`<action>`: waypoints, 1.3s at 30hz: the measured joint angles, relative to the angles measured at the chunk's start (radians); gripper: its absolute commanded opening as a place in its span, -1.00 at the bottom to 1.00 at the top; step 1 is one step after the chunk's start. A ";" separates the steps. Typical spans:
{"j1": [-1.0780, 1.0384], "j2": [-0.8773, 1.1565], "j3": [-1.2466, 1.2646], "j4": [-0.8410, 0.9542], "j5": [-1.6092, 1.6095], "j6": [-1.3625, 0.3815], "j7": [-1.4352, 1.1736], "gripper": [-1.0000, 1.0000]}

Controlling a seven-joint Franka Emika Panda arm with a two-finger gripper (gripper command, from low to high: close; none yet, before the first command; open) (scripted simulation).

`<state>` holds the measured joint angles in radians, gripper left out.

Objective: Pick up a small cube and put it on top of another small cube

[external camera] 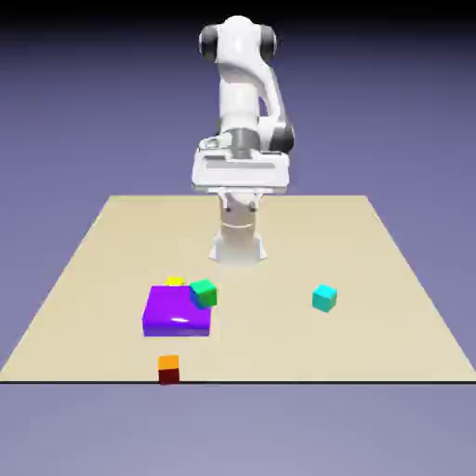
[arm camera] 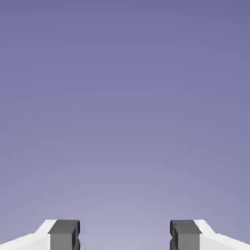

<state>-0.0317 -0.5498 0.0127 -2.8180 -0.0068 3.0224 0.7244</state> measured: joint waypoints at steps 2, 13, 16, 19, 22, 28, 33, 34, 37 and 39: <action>-0.072 0.034 0.021 -0.013 -0.011 -0.024 -0.027 0.00; -0.471 0.218 0.137 -0.087 -0.073 -0.158 -0.179 0.00; -0.580 0.268 0.169 -0.107 -0.089 -0.194 -0.220 0.00; -0.689 0.319 0.201 -0.127 -0.106 -0.230 -0.261 0.00; -0.797 0.369 0.233 -0.147 -0.123 -0.267 -0.302 0.00; -0.908 0.460 0.239 -0.165 -0.186 -0.287 -0.320 0.00; -0.817 0.613 0.079 -0.136 -0.404 -0.171 -0.164 0.00; -0.797 0.643 0.047 -0.130 -0.447 -0.148 -0.132 0.00; -0.742 0.735 -0.048 -0.113 -0.577 -0.079 -0.038 0.00; -0.724 0.765 -0.079 -0.107 -0.619 -0.056 -0.008 -1.00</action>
<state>-0.7554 0.2151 -0.0664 -2.9252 -0.6261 2.9660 0.7164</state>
